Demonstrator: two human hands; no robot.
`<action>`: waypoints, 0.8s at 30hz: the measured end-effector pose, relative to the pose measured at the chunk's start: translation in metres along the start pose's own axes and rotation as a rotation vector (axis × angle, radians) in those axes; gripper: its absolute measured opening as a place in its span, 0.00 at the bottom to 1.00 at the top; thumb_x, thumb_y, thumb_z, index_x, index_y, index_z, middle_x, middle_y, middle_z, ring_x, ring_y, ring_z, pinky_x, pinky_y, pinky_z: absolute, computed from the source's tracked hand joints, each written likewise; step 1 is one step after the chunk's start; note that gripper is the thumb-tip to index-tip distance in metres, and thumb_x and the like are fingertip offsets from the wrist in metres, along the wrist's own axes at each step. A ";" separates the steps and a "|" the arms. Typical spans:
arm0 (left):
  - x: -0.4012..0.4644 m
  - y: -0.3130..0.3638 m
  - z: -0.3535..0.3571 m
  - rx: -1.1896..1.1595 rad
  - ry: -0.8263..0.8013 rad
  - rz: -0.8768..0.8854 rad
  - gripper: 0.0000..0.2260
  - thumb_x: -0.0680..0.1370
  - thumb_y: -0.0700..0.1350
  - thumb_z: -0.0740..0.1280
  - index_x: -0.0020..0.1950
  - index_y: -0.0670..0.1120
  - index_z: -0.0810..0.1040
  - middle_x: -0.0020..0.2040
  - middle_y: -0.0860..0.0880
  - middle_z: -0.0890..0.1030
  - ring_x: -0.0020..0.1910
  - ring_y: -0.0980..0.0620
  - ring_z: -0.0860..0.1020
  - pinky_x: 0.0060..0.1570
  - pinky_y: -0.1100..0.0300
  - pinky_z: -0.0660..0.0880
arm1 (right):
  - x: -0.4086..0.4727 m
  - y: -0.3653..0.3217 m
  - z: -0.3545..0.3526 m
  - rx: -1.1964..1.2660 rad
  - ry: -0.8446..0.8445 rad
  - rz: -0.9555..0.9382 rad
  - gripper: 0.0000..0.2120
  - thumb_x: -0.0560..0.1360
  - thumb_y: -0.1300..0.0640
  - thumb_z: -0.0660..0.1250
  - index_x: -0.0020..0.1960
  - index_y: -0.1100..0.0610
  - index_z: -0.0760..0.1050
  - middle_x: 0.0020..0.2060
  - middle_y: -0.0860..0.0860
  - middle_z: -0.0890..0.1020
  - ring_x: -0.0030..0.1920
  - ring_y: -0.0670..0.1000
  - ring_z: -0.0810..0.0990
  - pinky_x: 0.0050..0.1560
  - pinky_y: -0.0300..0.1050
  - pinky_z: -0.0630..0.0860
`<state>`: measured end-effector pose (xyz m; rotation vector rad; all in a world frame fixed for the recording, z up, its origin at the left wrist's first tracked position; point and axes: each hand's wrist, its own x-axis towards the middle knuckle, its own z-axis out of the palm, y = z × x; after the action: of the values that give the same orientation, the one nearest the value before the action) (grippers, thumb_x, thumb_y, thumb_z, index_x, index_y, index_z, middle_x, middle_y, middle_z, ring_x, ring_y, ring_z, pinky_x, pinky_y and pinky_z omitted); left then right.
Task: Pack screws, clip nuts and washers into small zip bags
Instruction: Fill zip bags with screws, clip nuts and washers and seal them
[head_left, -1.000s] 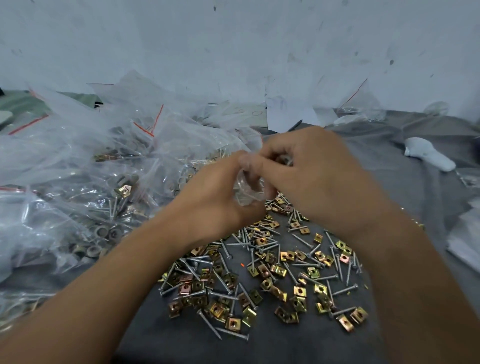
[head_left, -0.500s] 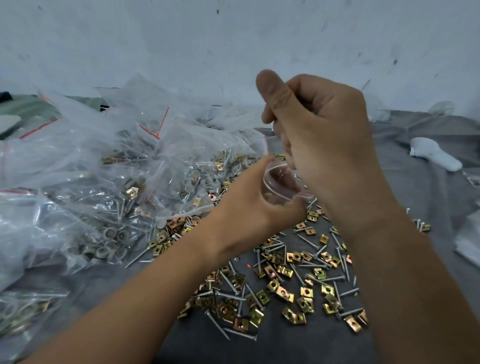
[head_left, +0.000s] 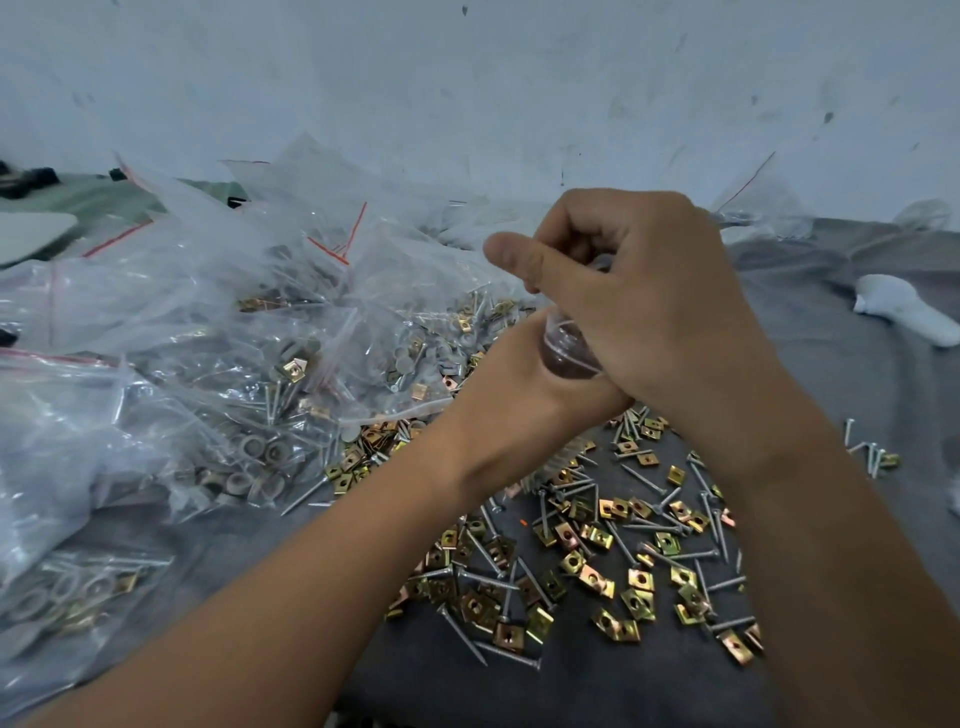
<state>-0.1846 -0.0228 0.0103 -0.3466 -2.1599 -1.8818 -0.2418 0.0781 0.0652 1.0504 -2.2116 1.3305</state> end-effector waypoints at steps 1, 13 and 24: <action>0.000 0.000 0.000 0.001 0.001 -0.004 0.09 0.81 0.32 0.69 0.57 0.27 0.75 0.52 0.28 0.81 0.50 0.32 0.82 0.57 0.31 0.76 | 0.000 0.000 -0.001 -0.001 -0.007 -0.003 0.17 0.75 0.42 0.76 0.38 0.54 0.81 0.30 0.51 0.81 0.32 0.48 0.79 0.35 0.37 0.73; 0.002 0.002 -0.001 0.022 -0.048 -0.044 0.05 0.79 0.31 0.67 0.45 0.33 0.73 0.38 0.44 0.74 0.39 0.50 0.71 0.42 0.52 0.68 | 0.002 0.008 -0.008 -0.341 -0.043 0.026 0.22 0.73 0.33 0.73 0.36 0.52 0.80 0.27 0.44 0.78 0.34 0.43 0.78 0.35 0.38 0.68; 0.002 0.002 -0.001 0.032 -0.075 -0.053 0.06 0.79 0.30 0.67 0.43 0.36 0.73 0.36 0.38 0.69 0.37 0.47 0.66 0.37 0.48 0.65 | 0.001 0.005 -0.007 -0.377 -0.042 0.023 0.25 0.73 0.31 0.71 0.36 0.53 0.78 0.28 0.46 0.78 0.37 0.49 0.78 0.41 0.44 0.73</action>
<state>-0.1860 -0.0236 0.0127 -0.3631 -2.2668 -1.8885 -0.2465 0.0851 0.0661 0.9185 -2.3859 0.8554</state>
